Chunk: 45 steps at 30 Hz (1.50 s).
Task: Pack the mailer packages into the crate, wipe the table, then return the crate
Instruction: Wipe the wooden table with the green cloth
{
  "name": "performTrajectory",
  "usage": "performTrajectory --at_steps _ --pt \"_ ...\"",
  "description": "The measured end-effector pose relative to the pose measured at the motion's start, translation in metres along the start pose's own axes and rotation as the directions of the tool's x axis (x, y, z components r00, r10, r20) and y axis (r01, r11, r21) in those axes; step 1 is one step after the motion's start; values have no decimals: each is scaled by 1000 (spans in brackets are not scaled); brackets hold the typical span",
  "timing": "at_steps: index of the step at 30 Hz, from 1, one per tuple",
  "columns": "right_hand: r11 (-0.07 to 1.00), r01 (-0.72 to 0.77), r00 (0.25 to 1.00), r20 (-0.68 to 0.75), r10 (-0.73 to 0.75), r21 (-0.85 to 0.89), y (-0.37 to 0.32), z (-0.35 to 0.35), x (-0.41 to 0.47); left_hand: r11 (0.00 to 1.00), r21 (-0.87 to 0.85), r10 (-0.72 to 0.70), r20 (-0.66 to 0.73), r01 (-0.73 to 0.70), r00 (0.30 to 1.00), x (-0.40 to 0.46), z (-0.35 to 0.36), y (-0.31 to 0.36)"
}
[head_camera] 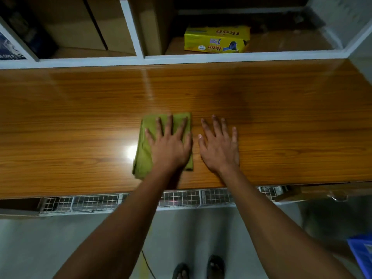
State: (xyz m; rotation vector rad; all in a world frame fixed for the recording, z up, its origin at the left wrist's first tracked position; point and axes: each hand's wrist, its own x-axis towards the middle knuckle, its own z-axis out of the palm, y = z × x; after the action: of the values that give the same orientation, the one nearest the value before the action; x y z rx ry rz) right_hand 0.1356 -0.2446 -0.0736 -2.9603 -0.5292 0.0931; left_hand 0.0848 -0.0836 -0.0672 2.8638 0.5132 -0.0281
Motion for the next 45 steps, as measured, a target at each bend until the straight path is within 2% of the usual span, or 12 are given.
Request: performTrajectory --at_steps 3,5,9,13,18,22,24,30,34,38,42,45 --pt "1000 8 1000 -12 -8 10 2 0 0 998 32 -46 61 44 997 56 -7 6" --pt "999 43 999 -2 -43 33 5 -5 -1 996 31 -81 55 79 995 55 -7 12" --pt "997 75 997 25 -76 9 48 -10 -14 999 13 -49 -1 49 999 -30 8 40" --pt "999 28 999 42 -27 -17 102 -18 -11 1000 -18 -16 44 17 999 -74 19 77" --pt "999 33 999 2 -33 -19 108 -13 2 1000 7 28 9 -28 1000 14 26 97" --pt "999 37 999 -18 -37 -11 110 -11 2 999 9 -39 62 38 997 84 16 110" --pt "999 38 999 -26 -38 -3 109 -12 2 999 15 -44 63 44 997 68 19 111" --pt "1000 28 999 -17 -28 7 108 -10 2 999 -36 -8 32 9 999 -61 29 118" --pt "1000 23 1000 -22 -23 5 108 -7 2 999 -31 -25 -18 24 1000 9 28 114" --pt "1000 19 999 -28 -19 6 109 -10 1 996 16 -87 45 86 995 74 18 117" --pt "999 21 1000 -16 -21 23 108 -12 1 999 7 -48 -26 49 998 -11 27 122" --pt "999 26 1000 2 -26 26 106 -13 2 998 -10 -57 15 58 998 -75 32 124"
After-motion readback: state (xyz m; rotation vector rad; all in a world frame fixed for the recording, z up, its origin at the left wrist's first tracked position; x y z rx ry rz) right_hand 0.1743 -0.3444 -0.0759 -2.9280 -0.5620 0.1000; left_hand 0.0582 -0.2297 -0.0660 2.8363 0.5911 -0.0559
